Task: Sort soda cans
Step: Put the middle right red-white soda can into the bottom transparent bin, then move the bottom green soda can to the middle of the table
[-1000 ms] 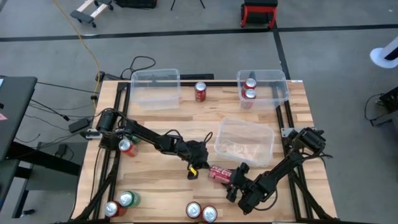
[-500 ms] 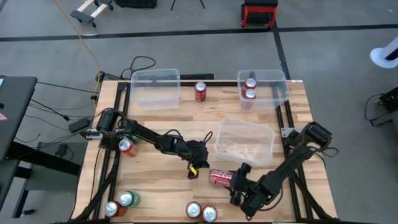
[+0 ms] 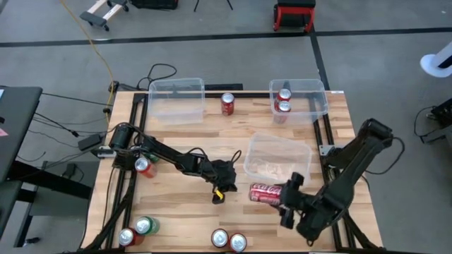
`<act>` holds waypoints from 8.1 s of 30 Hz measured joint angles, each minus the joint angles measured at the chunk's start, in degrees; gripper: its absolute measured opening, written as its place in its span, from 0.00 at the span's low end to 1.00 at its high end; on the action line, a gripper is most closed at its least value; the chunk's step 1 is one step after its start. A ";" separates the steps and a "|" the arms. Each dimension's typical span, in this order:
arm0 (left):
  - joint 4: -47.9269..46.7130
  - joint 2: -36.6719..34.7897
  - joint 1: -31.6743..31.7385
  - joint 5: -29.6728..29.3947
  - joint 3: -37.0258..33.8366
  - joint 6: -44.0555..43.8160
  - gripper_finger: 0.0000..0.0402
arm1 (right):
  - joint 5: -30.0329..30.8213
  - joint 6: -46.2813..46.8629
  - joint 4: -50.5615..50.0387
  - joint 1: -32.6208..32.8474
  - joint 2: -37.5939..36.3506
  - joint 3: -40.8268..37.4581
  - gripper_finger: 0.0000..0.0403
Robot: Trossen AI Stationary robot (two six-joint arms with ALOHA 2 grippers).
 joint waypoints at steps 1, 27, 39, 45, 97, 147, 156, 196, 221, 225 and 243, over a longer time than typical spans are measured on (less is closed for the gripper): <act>0.00 0.00 0.02 0.00 0.00 0.00 0.06 | 0.00 0.00 -1.87 -0.04 -0.87 0.58 0.74; 0.04 0.00 0.17 -0.07 0.04 -0.20 0.06 | -41.11 -18.32 -34.10 -36.59 -0.25 9.22 0.74; -1.76 0.00 0.17 -0.24 0.04 0.39 0.06 | -58.12 -29.57 -35.65 -44.14 11.03 9.03 0.74; -2.65 -0.02 0.17 -0.23 0.04 1.23 0.06 | -59.91 -34.56 -35.65 -44.49 18.58 9.03 0.74; -5.86 -0.02 0.17 -2.54 0.04 1.57 0.06 | -44.91 -13.91 -32.82 -39.13 -1.74 8.19 0.63; -5.93 -0.02 0.17 -3.21 0.04 1.50 0.06 | -41.48 -23.59 0.08 -48.17 -1.03 -11.47 0.00; -6.06 -0.02 0.11 -8.32 0.04 3.04 0.06 | -31.08 -18.05 -5.80 -44.09 -5.58 -9.73 0.01; -61.74 -39.03 -12.50 -14.84 0.00 -29.28 0.26 | 27.15 13.00 -7.15 -4.00 -6.90 -8.41 0.42; -74.83 -40.79 -33.82 21.86 0.00 -77.60 0.41 | 24.40 17.40 -8.70 -0.56 -6.64 -8.41 0.52; -73.91 -40.79 -36.48 21.80 0.00 -83.98 0.41 | 24.41 16.93 -10.04 -1.34 -6.64 -8.41 0.52; -69.81 -33.44 -40.13 9.20 0.04 -81.79 0.41 | 24.53 16.75 -13.20 -2.52 -6.64 -8.41 0.52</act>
